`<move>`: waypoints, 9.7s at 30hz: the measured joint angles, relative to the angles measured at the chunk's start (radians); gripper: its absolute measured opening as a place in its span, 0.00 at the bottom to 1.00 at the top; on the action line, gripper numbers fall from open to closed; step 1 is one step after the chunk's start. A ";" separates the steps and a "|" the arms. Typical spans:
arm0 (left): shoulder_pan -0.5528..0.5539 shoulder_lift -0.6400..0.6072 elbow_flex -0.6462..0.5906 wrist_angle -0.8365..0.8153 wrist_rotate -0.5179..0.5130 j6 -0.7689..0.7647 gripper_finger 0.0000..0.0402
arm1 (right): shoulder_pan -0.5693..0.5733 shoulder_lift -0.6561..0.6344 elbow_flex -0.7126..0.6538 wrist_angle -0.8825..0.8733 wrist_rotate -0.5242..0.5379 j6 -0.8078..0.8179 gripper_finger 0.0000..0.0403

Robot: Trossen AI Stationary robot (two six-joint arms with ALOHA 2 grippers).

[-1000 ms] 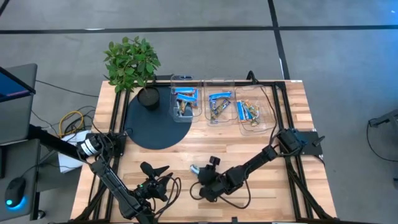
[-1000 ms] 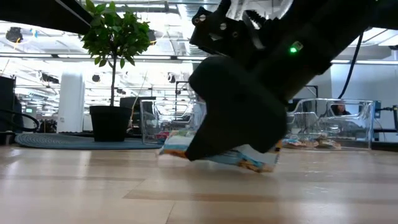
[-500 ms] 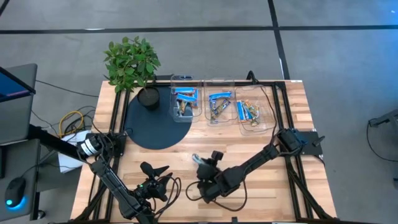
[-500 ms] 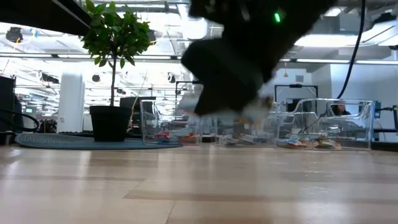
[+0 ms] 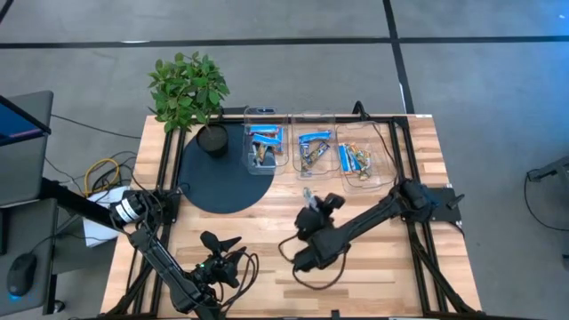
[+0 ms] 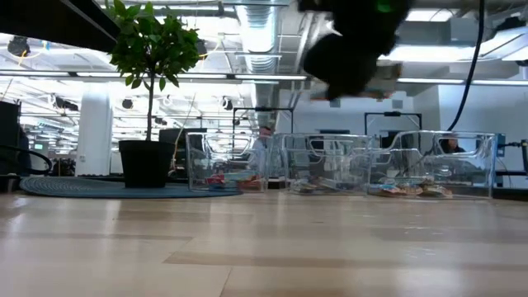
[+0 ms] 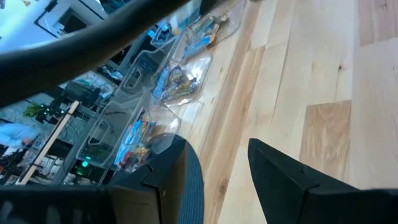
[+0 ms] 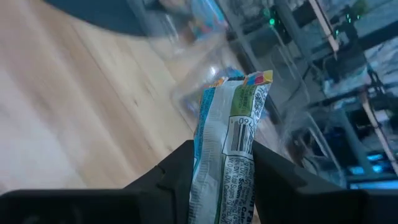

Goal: Pick and place Granola Bars by type
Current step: Put the yellow granola bar into the right transparent bin, then return to Home Position

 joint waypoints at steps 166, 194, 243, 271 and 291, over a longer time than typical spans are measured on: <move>0.769 -1.144 -0.137 0.913 1.003 1.486 0.42 | -0.117 -1.592 -0.834 1.234 -0.612 -1.382 0.67; 0.757 -1.975 -0.928 1.086 0.926 1.454 0.42 | -0.339 -1.799 -1.291 1.590 -0.900 -1.316 0.67; 1.083 -1.983 -1.362 1.513 1.232 1.427 0.42 | -0.496 -2.138 -1.698 1.613 -0.986 -1.180 0.67; 1.083 -1.979 -1.365 1.406 1.178 1.433 0.42 | -0.509 -2.127 -1.730 1.562 -0.963 -1.188 0.67; 1.083 -1.979 -1.365 1.405 1.179 1.422 0.42 | -0.509 -2.127 -1.731 1.562 -0.964 -1.188 0.67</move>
